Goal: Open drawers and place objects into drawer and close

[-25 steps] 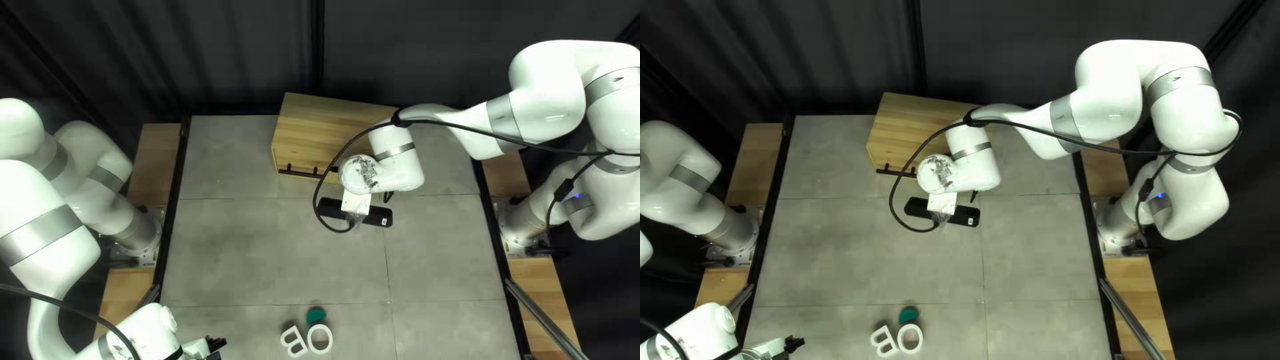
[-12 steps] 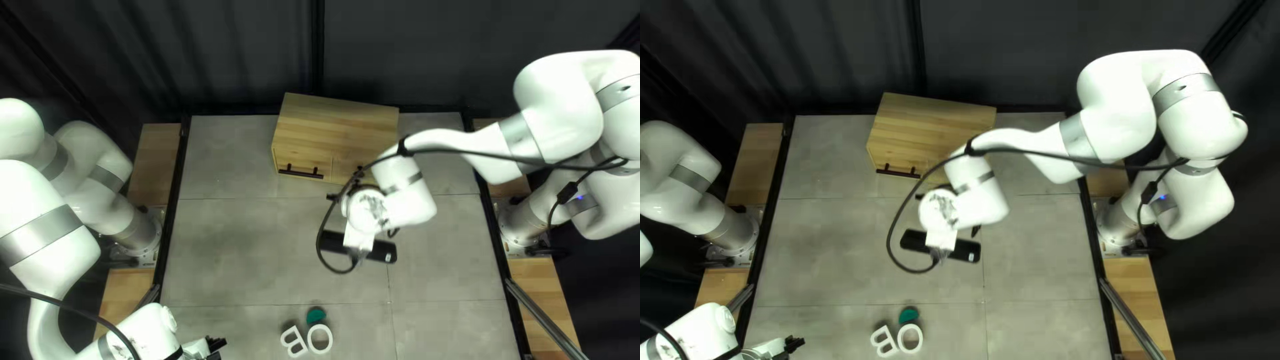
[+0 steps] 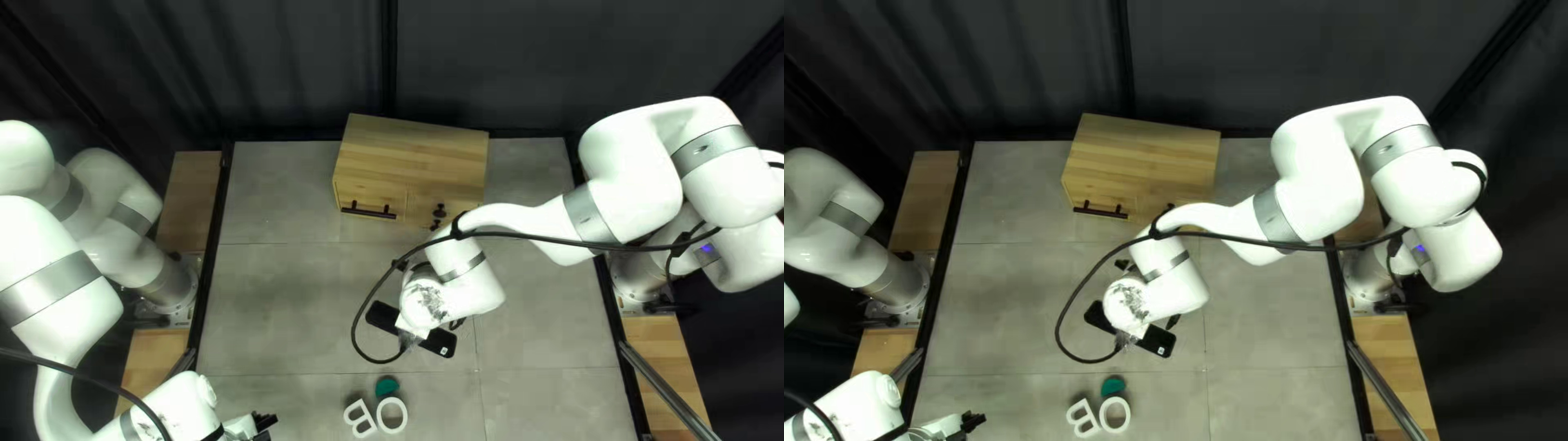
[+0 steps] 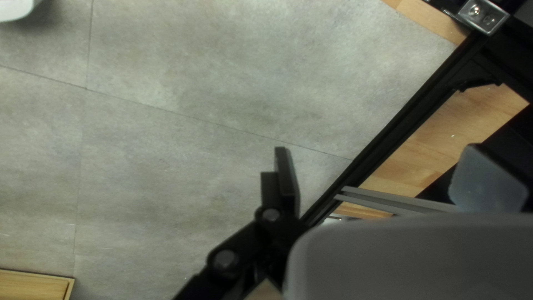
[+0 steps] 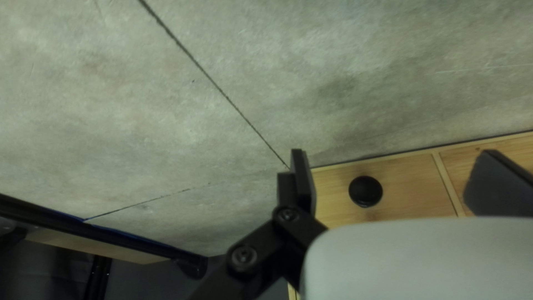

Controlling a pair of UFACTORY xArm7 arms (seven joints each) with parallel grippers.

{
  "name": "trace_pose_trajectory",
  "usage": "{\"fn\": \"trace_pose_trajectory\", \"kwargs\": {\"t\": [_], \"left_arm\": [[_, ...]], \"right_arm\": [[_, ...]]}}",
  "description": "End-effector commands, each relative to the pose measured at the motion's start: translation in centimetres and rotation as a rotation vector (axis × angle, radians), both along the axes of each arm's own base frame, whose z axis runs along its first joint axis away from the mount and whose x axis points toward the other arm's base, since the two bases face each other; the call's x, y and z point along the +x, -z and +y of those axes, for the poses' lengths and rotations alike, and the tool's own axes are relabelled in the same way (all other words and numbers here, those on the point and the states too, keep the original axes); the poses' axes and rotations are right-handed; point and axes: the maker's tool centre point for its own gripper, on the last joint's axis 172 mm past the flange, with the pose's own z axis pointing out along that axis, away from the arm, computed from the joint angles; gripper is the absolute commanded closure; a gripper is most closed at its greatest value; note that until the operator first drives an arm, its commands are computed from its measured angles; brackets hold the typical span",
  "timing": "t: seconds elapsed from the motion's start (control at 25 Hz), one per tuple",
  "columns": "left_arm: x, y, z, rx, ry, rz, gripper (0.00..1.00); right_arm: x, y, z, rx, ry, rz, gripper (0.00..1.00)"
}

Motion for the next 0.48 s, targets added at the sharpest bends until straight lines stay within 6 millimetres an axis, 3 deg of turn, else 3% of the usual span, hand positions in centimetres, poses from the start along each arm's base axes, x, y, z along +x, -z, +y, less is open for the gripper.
{"fn": "trace_pose_trajectory", "kwargs": {"t": [0.04,0.48], "left_arm": [[0.0,0.0,0.0,0.000,0.000,0.000,0.00],[0.0,0.0,0.0,0.000,0.000,0.000,0.00]], "right_arm": [[0.0,0.0,0.0,0.000,0.000,0.000,0.00],[-0.5,-1.0,-1.0,-0.091,-0.087,-0.020,0.00]]}}
